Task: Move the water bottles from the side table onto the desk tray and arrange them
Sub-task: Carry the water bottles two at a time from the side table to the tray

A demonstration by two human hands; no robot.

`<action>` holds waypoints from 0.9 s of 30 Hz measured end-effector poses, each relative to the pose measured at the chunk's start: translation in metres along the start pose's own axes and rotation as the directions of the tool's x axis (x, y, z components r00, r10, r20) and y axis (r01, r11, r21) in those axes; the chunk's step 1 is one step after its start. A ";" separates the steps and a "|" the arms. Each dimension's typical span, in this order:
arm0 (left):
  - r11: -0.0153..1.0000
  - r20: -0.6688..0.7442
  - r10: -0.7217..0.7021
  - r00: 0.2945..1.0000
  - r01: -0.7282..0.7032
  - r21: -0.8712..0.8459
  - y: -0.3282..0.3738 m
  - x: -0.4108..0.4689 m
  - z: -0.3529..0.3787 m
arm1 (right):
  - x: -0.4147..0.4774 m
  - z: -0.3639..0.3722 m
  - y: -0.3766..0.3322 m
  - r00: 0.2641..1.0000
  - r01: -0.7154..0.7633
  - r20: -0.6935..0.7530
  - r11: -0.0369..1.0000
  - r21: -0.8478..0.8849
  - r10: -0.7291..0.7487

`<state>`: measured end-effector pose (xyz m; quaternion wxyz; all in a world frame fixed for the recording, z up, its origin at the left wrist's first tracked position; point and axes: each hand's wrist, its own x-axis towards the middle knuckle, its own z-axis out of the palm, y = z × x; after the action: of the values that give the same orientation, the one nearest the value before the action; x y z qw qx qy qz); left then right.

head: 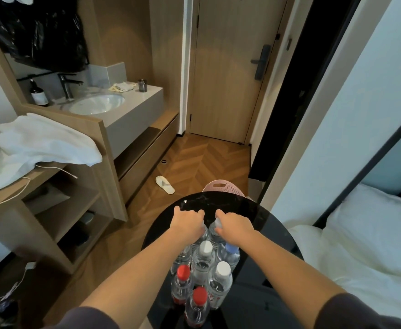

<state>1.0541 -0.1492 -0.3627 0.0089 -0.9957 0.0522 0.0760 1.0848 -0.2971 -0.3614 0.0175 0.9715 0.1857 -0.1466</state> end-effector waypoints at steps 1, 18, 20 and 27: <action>1.000 -0.013 0.000 1.000 0.000 -0.010 0.000 0.002 0.001 | 0.001 0.000 0.000 1.000 -0.002 -0.005 1.000 0.009 0.002; 0.990 -0.172 -0.138 0.975 0.138 -0.012 -0.069 -0.016 -0.018 | -0.030 0.006 0.050 0.934 -0.258 -0.212 0.954 0.155 0.287; 0.988 -0.154 -0.151 0.977 0.152 -0.007 -0.077 -0.026 -0.016 | -0.039 0.010 0.051 0.928 -0.275 -0.215 0.948 0.158 0.305; 0.984 -0.082 -0.171 0.982 0.166 -0.066 -0.085 -0.070 0.006 | -0.073 0.027 0.046 0.905 -0.326 -0.225 0.928 0.180 0.362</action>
<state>0.9937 -0.0569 -0.3577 -0.0161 -0.9987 -0.0341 0.0329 1.0296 -0.3680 -0.3666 -0.0479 0.9985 0.0012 -0.0281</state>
